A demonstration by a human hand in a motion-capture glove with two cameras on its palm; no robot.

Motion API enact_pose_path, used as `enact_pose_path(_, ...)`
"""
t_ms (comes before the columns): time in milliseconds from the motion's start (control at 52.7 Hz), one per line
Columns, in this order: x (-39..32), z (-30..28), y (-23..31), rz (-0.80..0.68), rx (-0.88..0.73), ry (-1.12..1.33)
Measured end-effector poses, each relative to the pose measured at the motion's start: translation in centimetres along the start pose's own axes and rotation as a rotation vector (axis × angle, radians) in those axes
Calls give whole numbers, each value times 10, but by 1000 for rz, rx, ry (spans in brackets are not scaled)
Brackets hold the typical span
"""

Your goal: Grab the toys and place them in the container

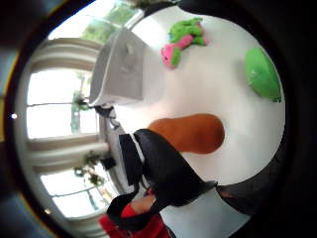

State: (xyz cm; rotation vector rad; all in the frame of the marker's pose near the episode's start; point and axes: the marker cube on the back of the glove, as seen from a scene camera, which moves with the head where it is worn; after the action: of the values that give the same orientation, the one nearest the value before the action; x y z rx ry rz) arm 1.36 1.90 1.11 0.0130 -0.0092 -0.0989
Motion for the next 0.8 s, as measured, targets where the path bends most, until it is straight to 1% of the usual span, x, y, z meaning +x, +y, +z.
enact_pose_path(95,-6,20,5,-93,-4,7)
enact_pose_path(171,-26,51,14,-221,-55,38)
enact_pose_path(228,-46,72,22,-284,-100,67)
enact_pose_path(323,-64,100,18,-319,-186,133)
enact_pose_path(418,-53,109,-3,-316,-257,212)
enact_pose_path(569,-102,139,22,-311,-226,217)
enact_pose_path(664,-82,132,3,-312,-180,181)
enact_pose_path(797,-68,127,-12,-321,-7,137)
